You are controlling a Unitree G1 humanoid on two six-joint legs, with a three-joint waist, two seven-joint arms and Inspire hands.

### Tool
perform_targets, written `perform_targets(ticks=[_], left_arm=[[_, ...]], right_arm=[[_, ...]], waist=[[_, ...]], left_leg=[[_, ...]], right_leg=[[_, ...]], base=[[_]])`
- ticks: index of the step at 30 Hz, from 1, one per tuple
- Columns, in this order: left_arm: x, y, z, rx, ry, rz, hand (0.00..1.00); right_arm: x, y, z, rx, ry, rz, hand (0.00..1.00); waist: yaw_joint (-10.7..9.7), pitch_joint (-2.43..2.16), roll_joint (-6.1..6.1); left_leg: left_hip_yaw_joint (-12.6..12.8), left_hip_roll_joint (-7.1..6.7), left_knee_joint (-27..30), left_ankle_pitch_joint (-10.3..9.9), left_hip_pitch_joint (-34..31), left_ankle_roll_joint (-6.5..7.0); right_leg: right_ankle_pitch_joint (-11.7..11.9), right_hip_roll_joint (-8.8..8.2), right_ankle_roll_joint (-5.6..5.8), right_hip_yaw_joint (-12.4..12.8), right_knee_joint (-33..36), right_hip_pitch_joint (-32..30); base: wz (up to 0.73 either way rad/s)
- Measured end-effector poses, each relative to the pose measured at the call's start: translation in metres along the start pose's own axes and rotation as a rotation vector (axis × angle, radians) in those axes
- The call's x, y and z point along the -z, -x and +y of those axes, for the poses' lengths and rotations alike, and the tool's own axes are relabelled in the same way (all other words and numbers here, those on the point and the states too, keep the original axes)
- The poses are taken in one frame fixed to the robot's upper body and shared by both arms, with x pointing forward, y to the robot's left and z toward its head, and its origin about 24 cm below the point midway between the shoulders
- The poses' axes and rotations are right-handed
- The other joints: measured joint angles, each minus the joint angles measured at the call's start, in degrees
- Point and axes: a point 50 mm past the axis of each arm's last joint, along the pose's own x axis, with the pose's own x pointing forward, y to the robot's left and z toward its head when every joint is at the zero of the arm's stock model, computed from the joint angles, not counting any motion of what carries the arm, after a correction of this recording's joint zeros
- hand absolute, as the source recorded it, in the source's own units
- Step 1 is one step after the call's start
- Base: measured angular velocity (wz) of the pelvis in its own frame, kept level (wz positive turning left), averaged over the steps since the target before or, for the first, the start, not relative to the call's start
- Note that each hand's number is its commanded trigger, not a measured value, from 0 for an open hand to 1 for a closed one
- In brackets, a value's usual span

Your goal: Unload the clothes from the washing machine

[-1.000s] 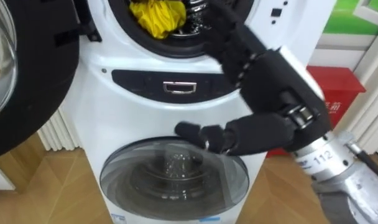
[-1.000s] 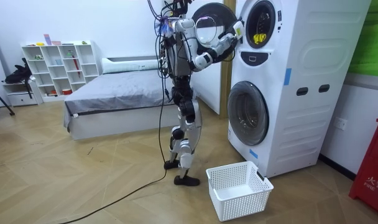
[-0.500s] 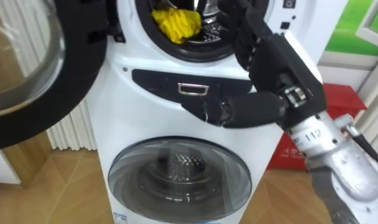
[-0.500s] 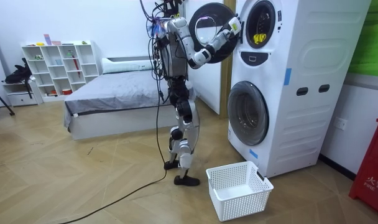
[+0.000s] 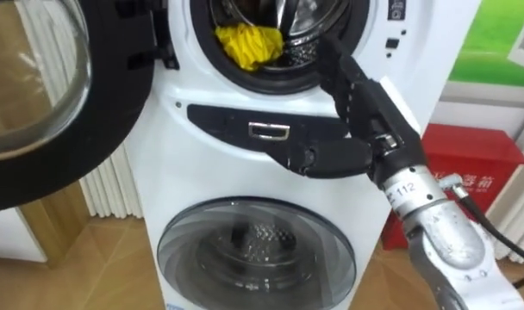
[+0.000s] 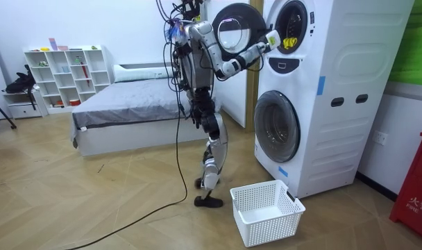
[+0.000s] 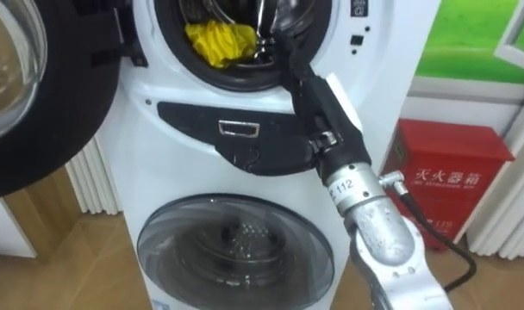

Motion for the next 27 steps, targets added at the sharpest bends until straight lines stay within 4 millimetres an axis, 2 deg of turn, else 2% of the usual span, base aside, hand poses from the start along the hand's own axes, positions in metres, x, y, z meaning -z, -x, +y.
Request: perform_targets(ticks=[1, 2, 3, 4, 5, 6, 7, 8, 9, 10, 11, 12, 13, 14, 15, 16, 17, 18, 19, 20, 21, 22, 23, 24, 25, 26, 27], left_arm=[[0.007, 0.001, 0.000, 0.001, -0.003, 0.016, 0.00], [0.008, 0.001, 0.000, 0.000, -0.005, 0.020, 0.00], [0.009, 0.001, 0.000, 0.000, -0.006, 0.020, 0.00], [0.006, 0.000, 0.001, -0.004, -0.002, 0.011, 0.00], [0.006, 0.001, 0.001, -0.002, -0.001, 0.009, 0.00], [0.007, 0.001, 0.000, -0.001, 0.000, 0.007, 0.00], [0.008, 0.001, -0.001, 0.003, 0.001, 0.007, 0.00], [0.011, 0.002, -0.003, 0.007, 0.001, 0.011, 0.00], [0.014, 0.003, -0.005, 0.016, 0.002, 0.019, 0.00], [0.017, 0.004, -0.006, 0.021, 0.008, 0.030, 0.00], [0.019, 0.003, -0.003, 0.018, 0.010, 0.037, 0.00], [0.021, 0.003, -0.002, 0.015, 0.019, 0.044, 0.00], [0.018, 0.002, -0.002, 0.019, 0.021, 0.035, 0.00], [0.014, 0.002, -0.001, 0.020, 0.023, 0.027, 0.00], [0.012, 0.001, 0.000, 0.020, 0.027, 0.024, 0.00], [0.010, 0.000, 0.002, 0.016, 0.034, 0.018, 0.00], [0.008, -0.001, 0.003, 0.012, 0.037, 0.013, 0.00], [0.002, -0.002, 0.006, 0.004, 0.035, -0.004, 0.00], [-0.002, -0.003, 0.009, -0.005, 0.034, -0.015, 0.00], [-0.003, -0.003, 0.009, -0.008, 0.034, -0.018, 0.00], [-0.006, -0.004, 0.010, -0.012, 0.029, -0.028, 0.00], [-0.009, -0.004, 0.014, -0.024, 0.021, -0.044, 0.00], [-0.010, -0.005, 0.016, -0.033, 0.022, -0.048, 0.00], [-0.010, -0.006, 0.021, -0.049, 0.015, -0.053, 0.00], [-0.010, -0.007, 0.026, -0.061, 0.004, -0.059, 0.00], [-0.010, -0.007, 0.026, -0.061, -0.002, -0.059, 0.00], [-0.014, -0.007, 0.024, -0.058, -0.017, -0.070, 0.00]], right_arm=[[0.003, 0.000, 0.000, 0.004, -0.005, 0.013, 0.00], [0.003, 0.000, -0.001, 0.010, -0.010, 0.014, 0.00], [0.003, 0.000, -0.003, 0.026, -0.019, 0.013, 0.00], [0.003, 0.001, -0.005, 0.040, -0.033, 0.015, 0.00], [0.003, 0.001, -0.005, 0.042, -0.038, 0.016, 0.00], [0.004, 0.001, -0.005, 0.044, -0.039, 0.018, 0.00], [0.002, 0.002, -0.004, 0.049, -0.036, 0.004, 0.00], [0.000, 0.003, -0.004, 0.054, -0.041, -0.012, 0.00], [0.001, 0.003, -0.005, 0.062, -0.036, -0.014, 0.00], [-0.001, 0.004, -0.009, 0.076, -0.020, -0.026, 0.00], [-0.001, 0.005, -0.010, 0.089, -0.019, -0.029, 0.00], [-0.004, 0.008, -0.014, 0.112, -0.005, -0.044, 0.00], [-0.005, 0.010, -0.016, 0.122, 0.003, -0.055, 0.00], [-0.004, 0.011, -0.017, 0.125, 0.002, -0.059, 0.00], [-0.003, 0.015, -0.017, 0.131, 0.000, -0.063, 0.00], [-0.001, 0.018, -0.019, 0.145, 0.001, -0.059, 0.00], [0.000, 0.020, -0.020, 0.156, 0.003, -0.054, 0.00], [0.002, 0.023, -0.025, 0.180, 0.009, -0.043, 0.00], [0.005, 0.027, -0.028, 0.204, 0.014, -0.030, 0.00], [0.007, 0.030, -0.031, 0.217, 0.016, -0.020, 0.00], [0.011, 0.036, -0.033, 0.237, 0.017, -0.006, 0.00], [0.014, 0.042, -0.036, 0.261, 0.016, 0.005, 0.00], [0.015, 0.042, -0.037, 0.265, 0.016, 0.006, 0.00], [0.015, 0.043, -0.037, 0.268, 0.015, 0.009, 0.00], [0.016, 0.043, -0.036, 0.269, 0.012, 0.013, 0.00], [0.016, 0.043, -0.037, 0.274, 0.012, 0.014, 0.00], [0.015, 0.043, -0.039, 0.282, 0.011, 0.013, 0.00]], waist=[[0.48, -0.37, -0.24], [0.41, -0.45, -0.52], [0.24, -0.77, -1.02], [0.27, -0.64, -2.05], [0.24, -0.76, -2.40], [0.07, -0.66, -2.92], [-0.27, -0.45, -2.97], [-0.73, 0.26, -2.46], [-1.22, -0.08, -1.80], [-1.19, -0.43, -1.06], [-1.36, -0.62, -1.47], [-1.99, -0.79, -1.75], [-2.49, -0.72, -1.64], [-2.66, -0.73, -1.52], [-2.83, -0.62, -1.43], [-3.68, -0.63, -1.30], [-4.12, -0.63, -1.32], [-4.47, -0.42, -1.56], [-4.80, -0.07, -1.66], [-5.00, 0.15, -1.84], [-5.08, -0.03, -1.39], [-5.42, -0.25, 0.05], [-5.49, -0.17, 0.16], [-5.97, -0.07, 0.43], [-7.41, -0.09, 0.36], [-7.67, -0.11, 0.34], [-7.67, -0.14, 0.25]], left_leg=[[-0.16, -0.67, -3.60, 4.22, -0.58, 0.37], [-0.36, -1.06, -5.24, 6.10, -0.61, 0.50], [-0.25, -1.60, -7.26, 9.19, -0.32, 1.18], [0.16, -2.53, -8.69, 10.05, 0.45, 1.79], [0.37, -2.83, -8.84, 10.21, 0.93, 2.10], [0.67, -3.24, -8.05, 9.85, 1.09, 2.35], [0.78, -3.24, -4.48, 8.47, -0.15, 2.48], [1.03, -3.27, -1.94, 7.56, -1.42, 2.49], [1.29, -3.17, -1.37, 7.09, -1.99, 2.35], [1.42, -3.20, -4.26, 7.43, -1.83, 3.02], [1.60, -3.58, -4.37, 7.38, -1.54, 3.14], [1.59, -4.61, -4.30, 6.97, -1.09, 3.76], [1.91, -5.50, -4.11, 6.42, -0.64, 4.44], [2.58, -5.78, -3.99, 6.01, -0.39, 4.83], [3.10, -6.83, -4.42, 5.15, 0.51, 5.25], [2.96, -7.58, -4.45, 3.42, 1.40, 6.02], [2.70, -8.17, -4.51, 2.96, 1.91, 6.38], [2.48, -9.34, -4.90, 2.47, 3.47, 7.06], [2.29, -10.23, -5.21, 1.93, 5.27, 7.88], [2.12, -10.37, -5.17, 1.55, 5.98, 8.28], [1.55, -10.34, -5.30, 0.93, 7.32, 8.73], [0.38, -9.73, -5.82, 0.60, 8.39, 9.11], [-0.47, -9.69, -6.45, 0.74, 8.63, 9.28], [-1.32, -8.97, -7.28, 1.02, 8.86, 9.30], [-2.12, -8.36, -7.57, 1.42, 9.14, 8.95], [-2.33, -8.29, -7.64, 1.52, 9.24, 8.90], [-2.30, -8.58, -7.69, 1.47, 9.44, 9.05]], right_leg=[[-0.65, -0.56, 0.31, 0.26, 0.05, 0.54], [-0.98, -0.79, 0.60, 0.29, 0.03, 0.88], [-1.54, -1.10, 1.22, 0.57, 0.08, 1.37], [-1.90, -1.67, 1.71, 1.41, -0.17, 1.47], [-1.81, -1.89, 1.89, 1.61, -0.80, 1.60], [-1.40, -2.18, 2.33, 1.75, -2.02, 2.40], [-1.03, -2.38, 2.48, 2.23, -2.97, 3.69], [-1.01, -2.42, 2.51, 3.42, -3.15, 4.48], [-1.22, -2.49, 2.88, 4.55, -3.14, 4.96], [-2.22, -2.60, 3.65, 4.72, -3.02, 5.12], [-2.71, -3.23, 4.09, 4.78, -2.91, 5.18], [-3.13, -4.16, 4.84, 4.56, -2.41, 5.21], [-3.60, -5.21, 5.66, 4.65, -1.22, 5.17], [-3.80, -5.74, 6.03, 4.73, -0.25, 5.09], [-4.43, -6.99, 7.13, 4.55, 2.68, 4.78], [-5.09, -8.31, 8.31, 3.61, 7.59, 3.70], [-5.14, -9.20, 8.39, 3.22, 10.98, 2.75], [-4.57, -11.18, 9.25, 3.22, 18.24, 0.50], [-3.05, -12.80, 9.99, 3.34, 24.00, -1.03], [-1.90, -13.21, 9.91, 3.57, 25.87, -1.50], [1.33, -13.07, 9.49, 4.89, 29.32, -2.65], [1.15, -11.30, 9.51, 6.83, 29.74, -4.18], [-0.24, -10.16, 9.41, 7.69, 28.66, -5.31], [-2.03, -7.72, 8.93, 8.29, 24.56, -7.12], [-2.28, -5.50, 8.49, 8.34, 18.21, -7.63], [-2.18, -4.63, 8.40, 9.03, 14.46, -7.95], [-0.90, -3.55, 8.34, 10.43, 7.93, -8.22]], base=[[-0.26], [-0.11], [0.08], [0.06], [0.00], [0.00], [0.00], [-0.20], [-0.35], [-0.35], [-0.05], [0.12], [0.11], [-0.03], [0.03], [0.11], [0.21], [0.18], [0.16], [0.10], [0.04], [-0.05], [-0.17], [-0.04], [0.05], [0.19], [0.12]])
